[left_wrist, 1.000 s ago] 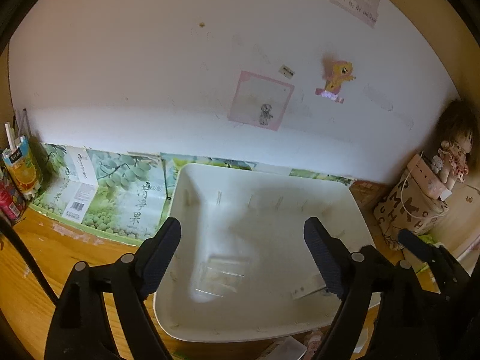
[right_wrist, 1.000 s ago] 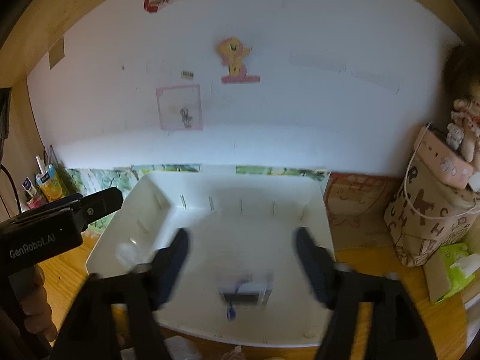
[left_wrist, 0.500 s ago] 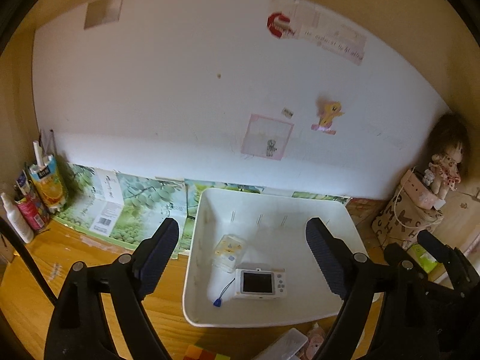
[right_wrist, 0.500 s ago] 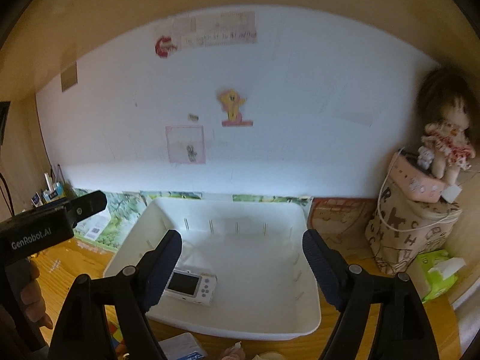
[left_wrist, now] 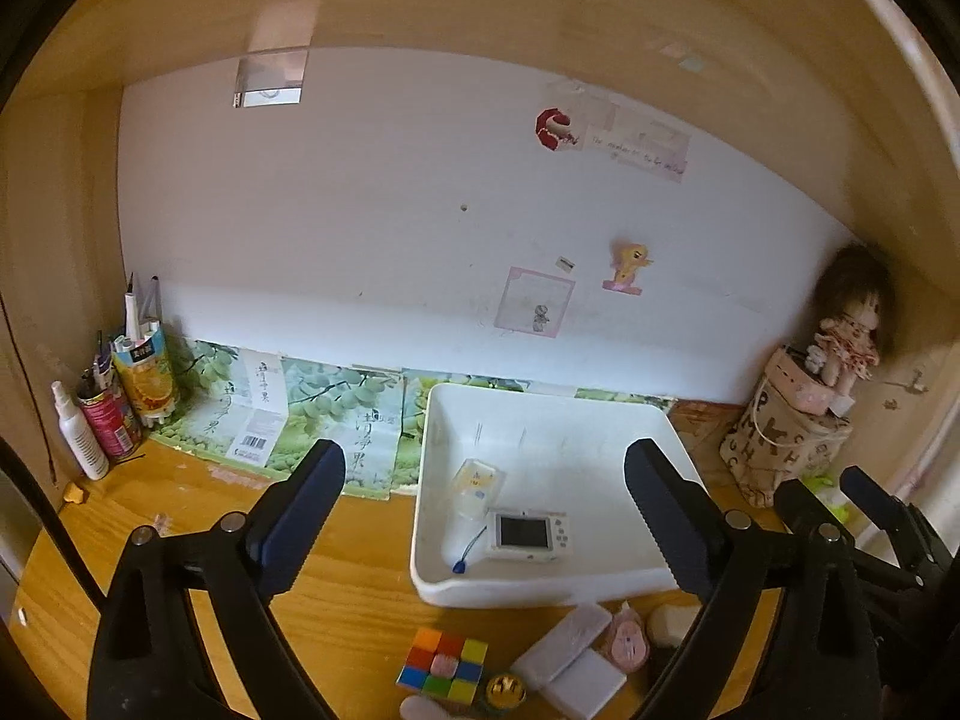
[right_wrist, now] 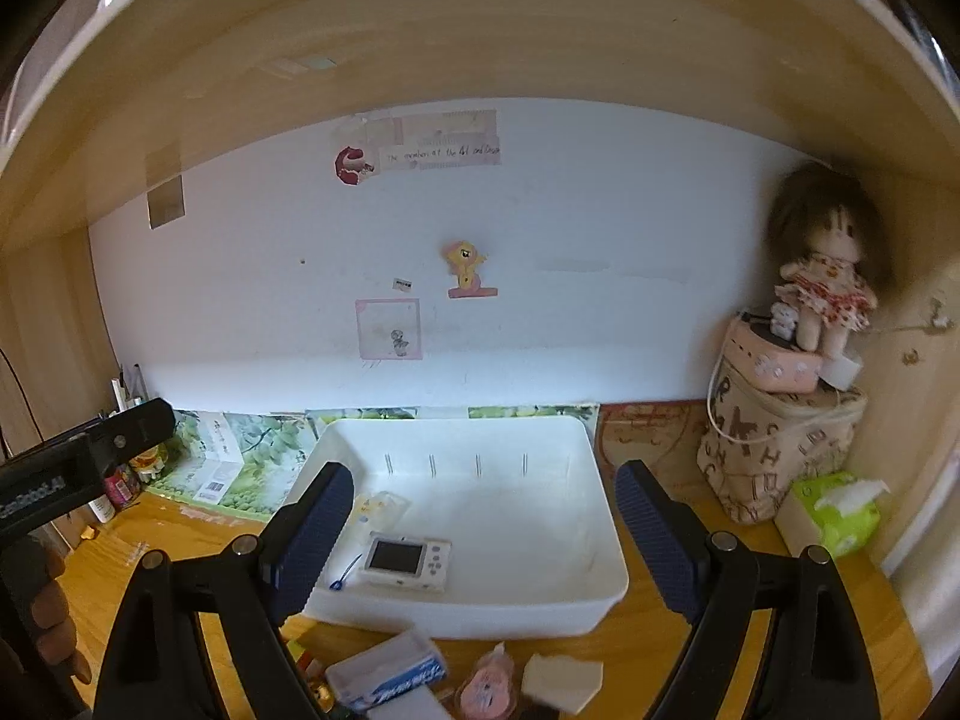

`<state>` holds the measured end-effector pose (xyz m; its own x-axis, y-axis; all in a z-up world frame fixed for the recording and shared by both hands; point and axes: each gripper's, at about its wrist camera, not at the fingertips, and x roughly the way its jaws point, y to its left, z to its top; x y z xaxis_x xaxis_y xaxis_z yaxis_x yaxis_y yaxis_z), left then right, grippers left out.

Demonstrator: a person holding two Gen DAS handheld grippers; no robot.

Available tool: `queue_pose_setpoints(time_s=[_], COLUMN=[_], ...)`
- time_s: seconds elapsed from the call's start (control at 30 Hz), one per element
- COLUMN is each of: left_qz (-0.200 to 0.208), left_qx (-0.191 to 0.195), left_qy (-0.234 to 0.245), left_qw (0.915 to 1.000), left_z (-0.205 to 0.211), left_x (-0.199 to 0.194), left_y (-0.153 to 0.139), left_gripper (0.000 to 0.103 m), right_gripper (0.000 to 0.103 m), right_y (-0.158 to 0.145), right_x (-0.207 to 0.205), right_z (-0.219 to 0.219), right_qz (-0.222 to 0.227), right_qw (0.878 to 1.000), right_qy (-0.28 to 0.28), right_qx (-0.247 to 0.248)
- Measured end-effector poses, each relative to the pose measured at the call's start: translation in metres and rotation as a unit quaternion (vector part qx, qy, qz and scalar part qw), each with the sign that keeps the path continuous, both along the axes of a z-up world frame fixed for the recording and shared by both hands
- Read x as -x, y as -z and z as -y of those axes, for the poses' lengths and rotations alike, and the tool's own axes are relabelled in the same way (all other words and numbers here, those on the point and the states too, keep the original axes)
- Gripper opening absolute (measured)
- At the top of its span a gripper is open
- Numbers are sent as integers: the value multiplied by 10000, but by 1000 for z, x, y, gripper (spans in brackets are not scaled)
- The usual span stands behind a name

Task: Organize rigid objects
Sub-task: 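Withdraw both open tools from the bin back over the table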

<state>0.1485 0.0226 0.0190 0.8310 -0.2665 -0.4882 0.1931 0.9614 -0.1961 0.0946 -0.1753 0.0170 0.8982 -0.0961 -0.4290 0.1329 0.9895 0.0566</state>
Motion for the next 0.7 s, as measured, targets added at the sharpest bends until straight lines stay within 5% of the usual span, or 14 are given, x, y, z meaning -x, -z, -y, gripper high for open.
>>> queue_pose_setpoints(time_s=[0.7], left_qz=[-430], left_qx=[-438], left_qy=[93], left_qw=[9981], left_z=[-35], left_x=[68], left_y=[31], left_gripper=[96], right_gripper=[89], right_y=[37], right_x=[88], right_z=[-46], right_qz=[-418], right_qw=[9986], right_qy=[291], right_qx=[-122])
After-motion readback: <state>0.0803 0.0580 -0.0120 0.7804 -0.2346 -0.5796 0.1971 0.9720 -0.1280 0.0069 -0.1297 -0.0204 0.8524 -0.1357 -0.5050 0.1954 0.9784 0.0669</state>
